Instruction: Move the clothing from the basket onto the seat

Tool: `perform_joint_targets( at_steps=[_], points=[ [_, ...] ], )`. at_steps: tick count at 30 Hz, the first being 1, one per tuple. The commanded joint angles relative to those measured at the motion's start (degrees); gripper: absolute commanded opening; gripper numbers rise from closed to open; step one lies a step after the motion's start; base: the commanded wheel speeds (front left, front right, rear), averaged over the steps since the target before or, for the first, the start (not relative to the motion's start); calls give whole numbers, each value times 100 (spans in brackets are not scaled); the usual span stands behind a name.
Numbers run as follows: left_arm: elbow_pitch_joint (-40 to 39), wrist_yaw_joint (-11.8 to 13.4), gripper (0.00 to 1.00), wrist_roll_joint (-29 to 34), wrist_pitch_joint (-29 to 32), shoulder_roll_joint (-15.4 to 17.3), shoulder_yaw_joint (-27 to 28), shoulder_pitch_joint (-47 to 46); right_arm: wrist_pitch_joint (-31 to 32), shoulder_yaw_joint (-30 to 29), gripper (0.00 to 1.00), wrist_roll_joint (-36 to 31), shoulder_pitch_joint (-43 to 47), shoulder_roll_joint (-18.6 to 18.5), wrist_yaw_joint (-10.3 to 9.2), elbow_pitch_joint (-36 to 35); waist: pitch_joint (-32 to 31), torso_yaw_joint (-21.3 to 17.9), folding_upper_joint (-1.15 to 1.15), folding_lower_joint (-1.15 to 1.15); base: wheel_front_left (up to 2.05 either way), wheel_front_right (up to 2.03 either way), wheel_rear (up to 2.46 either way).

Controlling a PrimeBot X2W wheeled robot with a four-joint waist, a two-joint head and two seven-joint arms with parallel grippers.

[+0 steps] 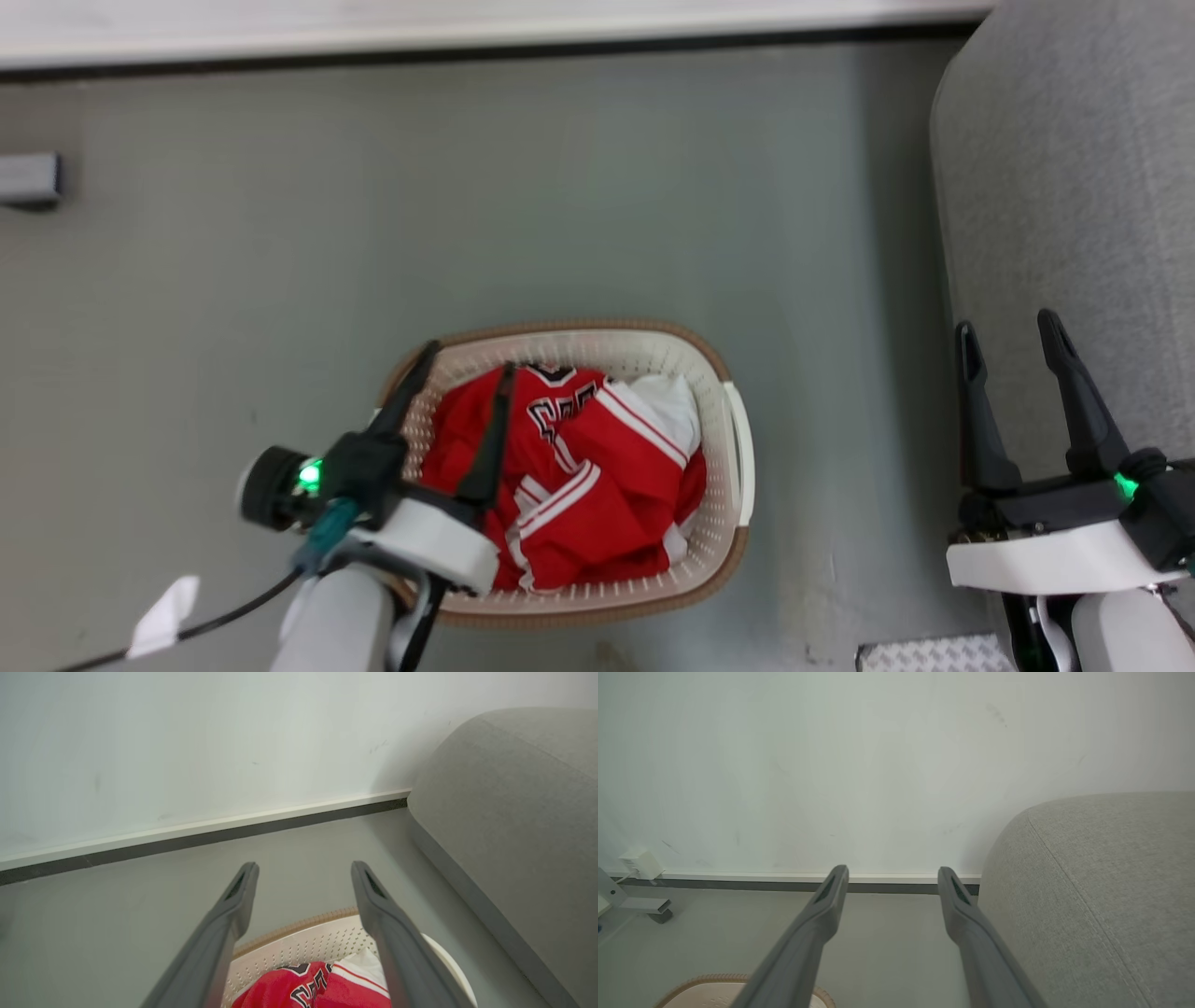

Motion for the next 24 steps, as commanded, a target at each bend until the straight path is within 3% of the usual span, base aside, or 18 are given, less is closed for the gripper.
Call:
perform_joint_targets(
  at_steps=[1, 8, 14, 24],
  points=[
    [210, -42, 100, 111, -2, 56, -142, -196, 0, 1, 100, 34, -135, -24, -12, -24, 305, -17, 0, -2, 0, 0, 0],
    [1164, -102, 100, 204, 17, 170, -577, -748, 0, 145, 100, 182, -411, -24, -12, -65, 682, -233, 0, -2, 0, 0, 0],
    [2114, -154, 100, 154, 611, 245, -1130, -1428, 0, 208, 100, 337, -545, -22, -12, -152, 1014, -414, 0, -2, 0, 0, 0],
    [3208, -158, 100, -489, 1503, 360, -2195, -2493, 0, 261, 100, 359, -791, -21, -12, -303, 1697, -601, 0, -2, 0, 0, 0]
  ],
)
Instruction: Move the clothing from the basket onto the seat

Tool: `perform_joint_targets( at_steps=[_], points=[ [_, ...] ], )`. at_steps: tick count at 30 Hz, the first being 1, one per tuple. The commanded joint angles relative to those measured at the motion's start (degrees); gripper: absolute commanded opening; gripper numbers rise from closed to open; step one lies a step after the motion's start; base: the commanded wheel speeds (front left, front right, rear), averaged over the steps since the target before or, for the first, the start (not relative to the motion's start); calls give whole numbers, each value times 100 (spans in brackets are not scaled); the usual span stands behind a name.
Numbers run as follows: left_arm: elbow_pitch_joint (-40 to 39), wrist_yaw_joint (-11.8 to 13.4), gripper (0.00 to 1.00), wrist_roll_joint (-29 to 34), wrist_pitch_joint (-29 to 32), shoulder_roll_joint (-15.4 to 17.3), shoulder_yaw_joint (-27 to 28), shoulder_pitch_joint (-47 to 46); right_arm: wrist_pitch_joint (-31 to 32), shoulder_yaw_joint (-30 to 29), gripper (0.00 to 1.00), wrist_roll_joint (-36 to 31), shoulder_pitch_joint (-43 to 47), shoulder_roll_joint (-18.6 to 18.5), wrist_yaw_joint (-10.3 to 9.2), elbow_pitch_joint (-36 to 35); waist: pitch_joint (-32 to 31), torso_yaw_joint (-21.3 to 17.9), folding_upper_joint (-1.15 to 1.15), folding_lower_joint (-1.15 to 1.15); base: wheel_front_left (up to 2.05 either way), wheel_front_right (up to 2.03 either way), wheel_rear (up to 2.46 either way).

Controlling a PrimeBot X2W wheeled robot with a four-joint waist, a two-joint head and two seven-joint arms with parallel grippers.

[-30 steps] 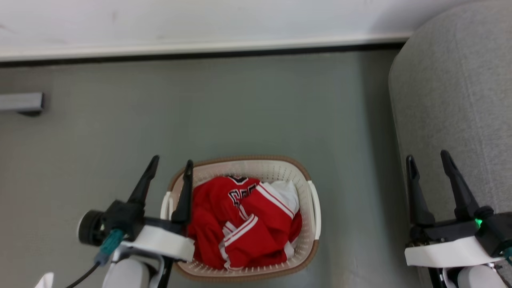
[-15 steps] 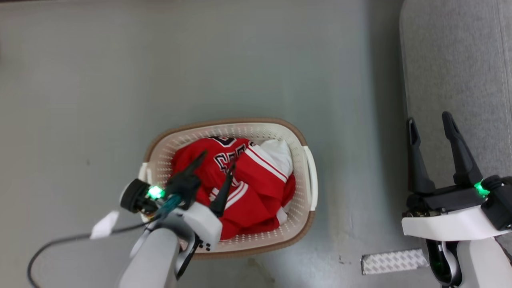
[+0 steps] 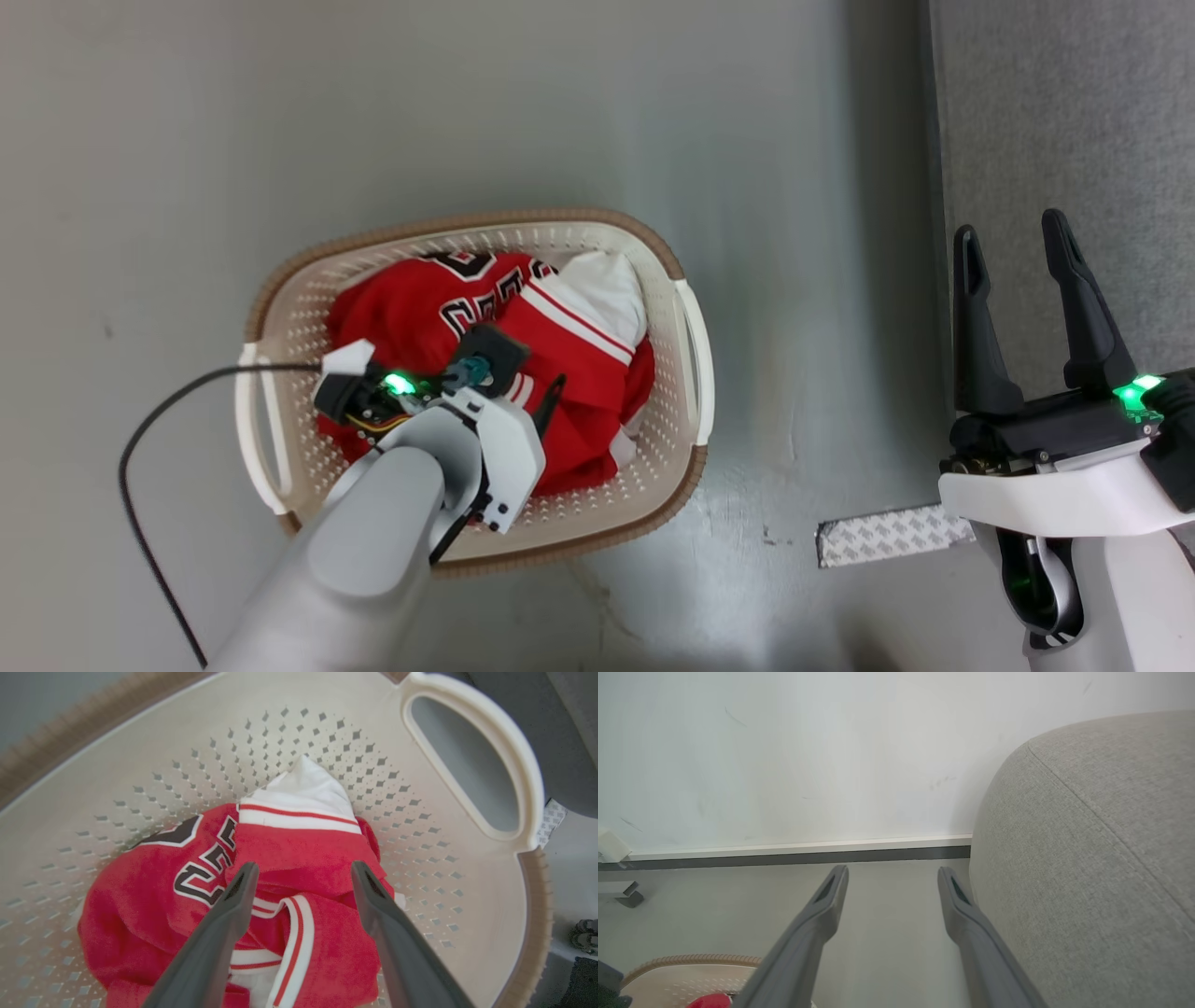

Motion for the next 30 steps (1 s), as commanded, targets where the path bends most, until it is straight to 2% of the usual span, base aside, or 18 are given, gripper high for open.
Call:
perform_joint_targets(
  at_steps=[1, 7, 13, 18, 27, 29, 30],
  points=[
    [84, -11, 100, -102, 75, 33, -55, -92, 0, -2, 100, -17, -77, -17, -12, -41, 157, -63, 0, -1, 0, 0, 0],
    [528, -12, 100, -572, 441, 101, -402, -412, 0, 22, 100, -83, -127, -17, -12, -72, 409, -91, 0, -1, 0, 0, 0],
    [877, -12, 100, -789, 598, 181, -648, -662, 0, -5, 100, -94, -116, -17, -12, -110, 529, -105, 0, -1, 0, 0, 0],
    [1180, -13, 100, -911, 645, 171, -751, -807, 0, 21, 100, -97, -126, -17, -12, -152, 632, -181, 0, -1, 0, 0, 0],
    [1390, -13, 100, -1316, 627, 215, -1280, -886, 0, -28, 100, -77, -157, -16, -12, -169, 745, -302, 0, -1, 0, 0, 0],
    [1417, -13, 22, -1380, 593, 239, -1389, -920, 0, -48, 100, -79, -161, -16, -12, -156, 737, -308, 0, -1, 0, 0, 0],
    [1415, -13, 0, -1442, 524, 231, -1426, -912, 0, -59, 100, -82, -155, -17, -12, -141, 714, -306, 0, -1, 0, 0, 0]
  ],
)
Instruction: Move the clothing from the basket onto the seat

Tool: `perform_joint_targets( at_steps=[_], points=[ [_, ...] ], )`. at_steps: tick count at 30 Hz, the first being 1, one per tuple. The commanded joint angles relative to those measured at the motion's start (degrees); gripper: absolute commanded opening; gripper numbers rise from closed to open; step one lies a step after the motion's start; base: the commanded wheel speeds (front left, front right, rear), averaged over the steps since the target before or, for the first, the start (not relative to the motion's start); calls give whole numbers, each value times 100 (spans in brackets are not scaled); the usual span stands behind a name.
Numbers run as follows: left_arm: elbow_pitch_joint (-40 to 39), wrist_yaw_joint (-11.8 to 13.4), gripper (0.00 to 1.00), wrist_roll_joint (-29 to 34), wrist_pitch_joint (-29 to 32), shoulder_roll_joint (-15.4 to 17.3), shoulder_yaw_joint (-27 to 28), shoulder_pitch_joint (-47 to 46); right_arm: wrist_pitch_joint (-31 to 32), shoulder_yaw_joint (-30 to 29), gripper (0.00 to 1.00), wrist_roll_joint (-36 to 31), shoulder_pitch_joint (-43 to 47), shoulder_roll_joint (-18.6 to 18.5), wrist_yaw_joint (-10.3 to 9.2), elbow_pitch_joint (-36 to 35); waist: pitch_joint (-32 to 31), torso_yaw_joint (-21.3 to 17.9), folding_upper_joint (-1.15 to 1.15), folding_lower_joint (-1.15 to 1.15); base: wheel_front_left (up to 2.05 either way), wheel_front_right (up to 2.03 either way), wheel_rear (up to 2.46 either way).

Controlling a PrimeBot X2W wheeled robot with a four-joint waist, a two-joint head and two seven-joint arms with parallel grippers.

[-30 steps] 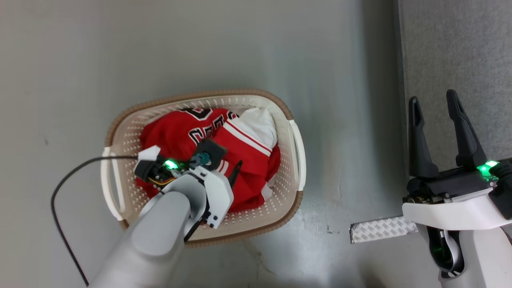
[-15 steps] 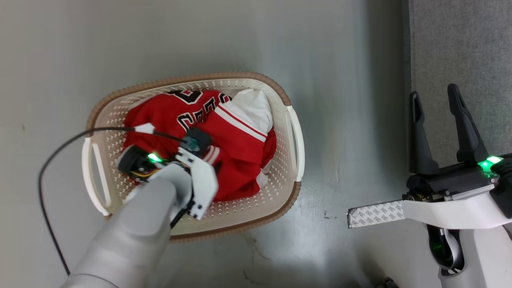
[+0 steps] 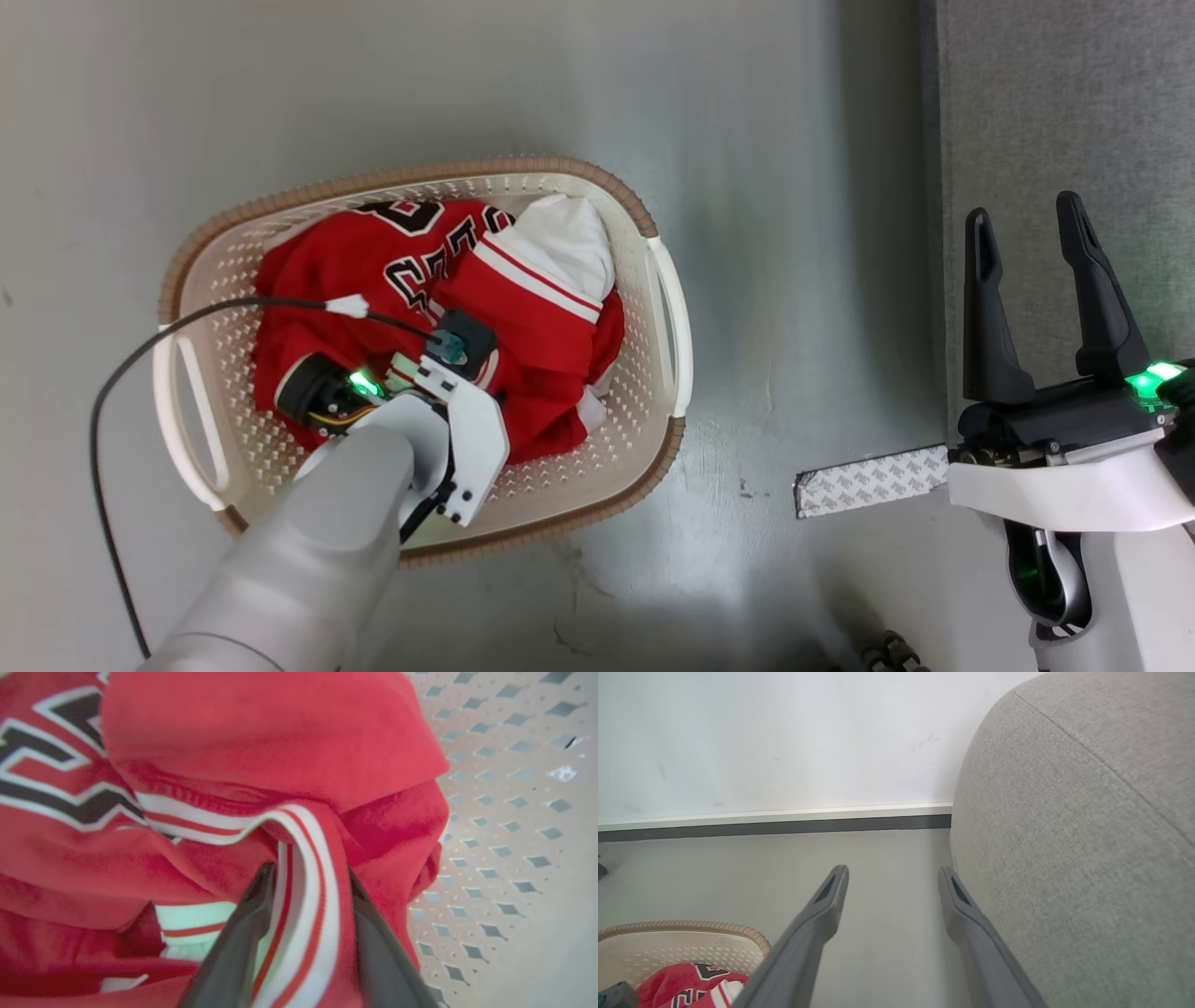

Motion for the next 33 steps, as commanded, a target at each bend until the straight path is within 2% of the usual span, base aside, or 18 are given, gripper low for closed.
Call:
perform_joint_targets(
  at_steps=[1, 8, 15, 19, 25, 27, 33],
  points=[
    [-5, -12, 0, -118, -98, 28, -24, -40, 0, -25, 100, -40, -65, -15, -12, 8, -54, 10, 0, 0, 0, 0, 0],
    [-283, -12, 0, -717, -762, -14, -216, 282, 0, -75, 100, -78, 117, -16, -12, 172, -682, 133, 0, 0, 0, 0, 0],
    [-728, -12, 0, -1419, -1603, 82, -135, 812, 0, -67, 100, -193, 489, -18, -12, 424, -1767, 399, 0, 0, 0, 0, 0],
    [-1059, -12, 0, -1822, -1890, 72, 4, 1200, 0, -132, 100, -276, 820, -18, -12, 571, -2484, 585, 0, 0, 0, 0, 0],
    [-1696, 19, 0, -2188, -2054, 116, 344, 1817, 0, -204, 100, -394, 1362, -19, -12, 737, -3475, 776, 0, 0, 0, 0, 0],
    [-1830, 51, 0, -2201, -2069, 132, 402, 1924, 0, -224, 100, -401, 1446, -18, -12, 752, -3609, 796, 0, 0, 0, 0, 0],
    [-2827, 354, 0, -2243, -2078, 331, 748, 2602, 0, -280, 100, -456, 1872, -17, -12, 828, -4306, 843, 0, 0, 0, 0, 0]
  ],
)
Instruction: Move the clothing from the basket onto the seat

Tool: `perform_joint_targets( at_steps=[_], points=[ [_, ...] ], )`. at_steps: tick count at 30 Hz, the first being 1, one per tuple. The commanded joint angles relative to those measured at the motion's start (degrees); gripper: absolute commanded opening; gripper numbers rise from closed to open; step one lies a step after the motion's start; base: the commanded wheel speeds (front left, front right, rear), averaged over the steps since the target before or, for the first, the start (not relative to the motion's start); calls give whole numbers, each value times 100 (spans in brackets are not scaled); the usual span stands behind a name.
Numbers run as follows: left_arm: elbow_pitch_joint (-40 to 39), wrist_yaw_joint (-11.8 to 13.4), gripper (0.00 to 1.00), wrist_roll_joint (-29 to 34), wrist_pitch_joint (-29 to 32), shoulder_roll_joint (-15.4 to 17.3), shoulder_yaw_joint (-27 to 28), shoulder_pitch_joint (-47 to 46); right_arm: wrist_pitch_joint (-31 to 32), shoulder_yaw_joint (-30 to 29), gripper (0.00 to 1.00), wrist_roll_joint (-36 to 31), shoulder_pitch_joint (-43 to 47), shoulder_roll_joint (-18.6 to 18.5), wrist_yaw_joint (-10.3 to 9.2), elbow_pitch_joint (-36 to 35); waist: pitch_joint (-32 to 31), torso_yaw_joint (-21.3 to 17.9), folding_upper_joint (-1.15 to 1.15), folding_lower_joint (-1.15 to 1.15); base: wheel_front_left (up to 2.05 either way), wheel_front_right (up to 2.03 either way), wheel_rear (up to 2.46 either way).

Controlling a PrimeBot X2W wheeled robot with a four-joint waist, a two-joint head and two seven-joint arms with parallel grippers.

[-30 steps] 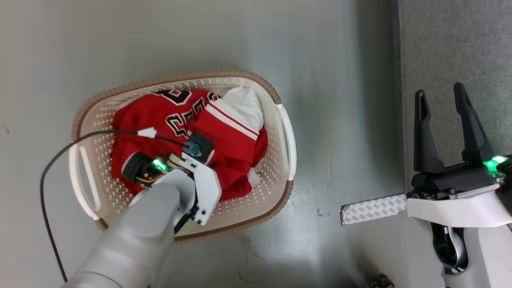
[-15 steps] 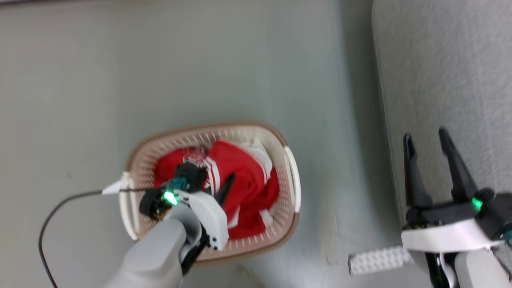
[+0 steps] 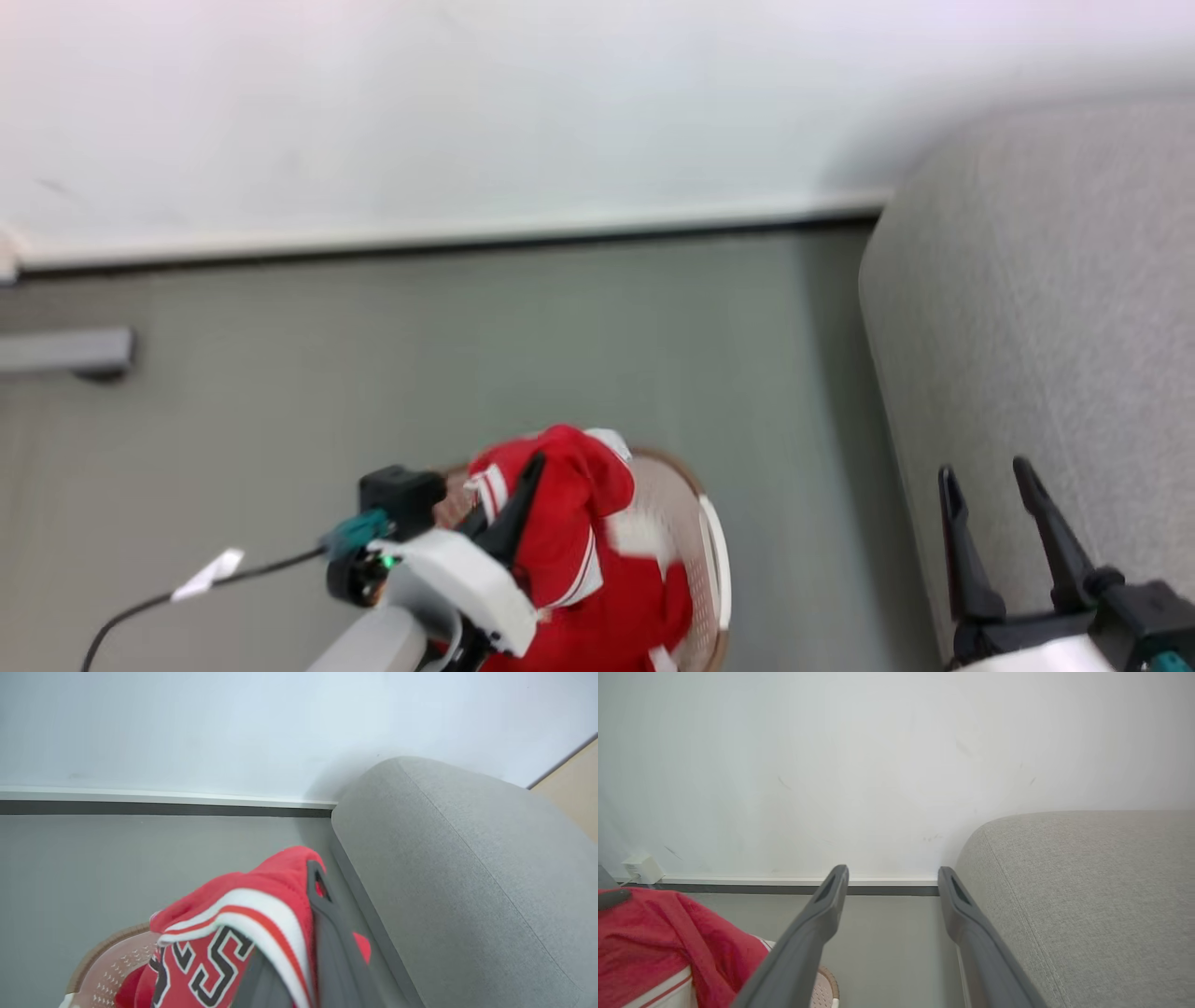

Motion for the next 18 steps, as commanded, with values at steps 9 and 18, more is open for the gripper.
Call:
perform_joint_targets(
  at_steps=[9, 18],
  points=[
    [-1469, 578, 0, 87, -5, 403, 467, 987, 0, -68, 100, -41, 477, -21, -12, 44, -1005, 86, 0, 2, 0, 0, 0],
    [-2578, 1024, 0, 149, 79, 702, 633, 1487, 0, -28, 100, 12, 753, -22, -12, 75, -1364, 36, 0, 2, 0, 0, 0]
  ],
)
